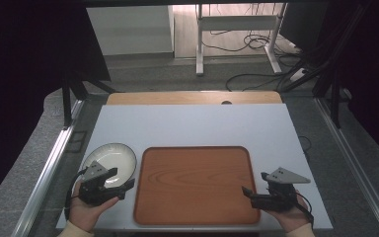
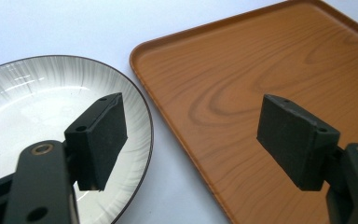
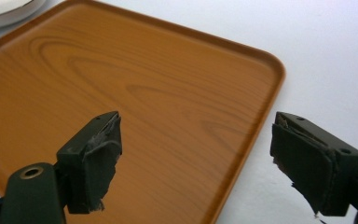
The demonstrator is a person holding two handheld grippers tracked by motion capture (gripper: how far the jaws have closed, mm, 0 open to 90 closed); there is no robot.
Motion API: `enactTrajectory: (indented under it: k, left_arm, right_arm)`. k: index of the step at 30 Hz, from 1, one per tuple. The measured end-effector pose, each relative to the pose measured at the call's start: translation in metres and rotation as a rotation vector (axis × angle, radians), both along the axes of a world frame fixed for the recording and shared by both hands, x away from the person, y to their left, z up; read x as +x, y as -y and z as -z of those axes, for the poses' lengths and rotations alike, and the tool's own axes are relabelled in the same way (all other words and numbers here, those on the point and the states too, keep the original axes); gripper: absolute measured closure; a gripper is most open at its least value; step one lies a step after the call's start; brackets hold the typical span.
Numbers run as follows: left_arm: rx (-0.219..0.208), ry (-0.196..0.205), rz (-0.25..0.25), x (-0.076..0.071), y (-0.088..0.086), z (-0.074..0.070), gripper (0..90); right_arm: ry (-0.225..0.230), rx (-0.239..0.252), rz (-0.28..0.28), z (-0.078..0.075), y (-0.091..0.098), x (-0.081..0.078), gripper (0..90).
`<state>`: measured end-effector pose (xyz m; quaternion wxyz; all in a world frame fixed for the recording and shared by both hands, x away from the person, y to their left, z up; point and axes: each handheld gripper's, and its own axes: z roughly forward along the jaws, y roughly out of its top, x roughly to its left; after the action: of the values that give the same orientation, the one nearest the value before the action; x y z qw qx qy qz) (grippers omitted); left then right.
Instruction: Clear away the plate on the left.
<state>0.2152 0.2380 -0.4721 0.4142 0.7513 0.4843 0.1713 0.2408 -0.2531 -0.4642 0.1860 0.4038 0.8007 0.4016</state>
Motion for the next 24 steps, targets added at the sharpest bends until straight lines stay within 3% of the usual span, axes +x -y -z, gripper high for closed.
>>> enactTrajectory:
  k: [10, 19, 24]
  left_arm:
    - [0.013, 0.0, 0.004, 0.0019, 0.0001, 0.0021, 22.1]
    - [0.017, -0.002, 0.027, -0.0008, 0.0028, 0.0029, 21.9]
    - [0.014, -0.002, 0.016, -0.0005, 0.0003, 0.0023, 21.9]
  right_arm:
    - [-0.023, 0.007, -0.027, 0.0041, 0.0025, 0.0006, 18.0]
    - [-0.02, 0.015, -0.013, 0.0024, 0.0032, -0.0028, 18.2]
    - [-0.027, 0.015, -0.015, 0.0036, 0.0039, -0.0011, 18.2]
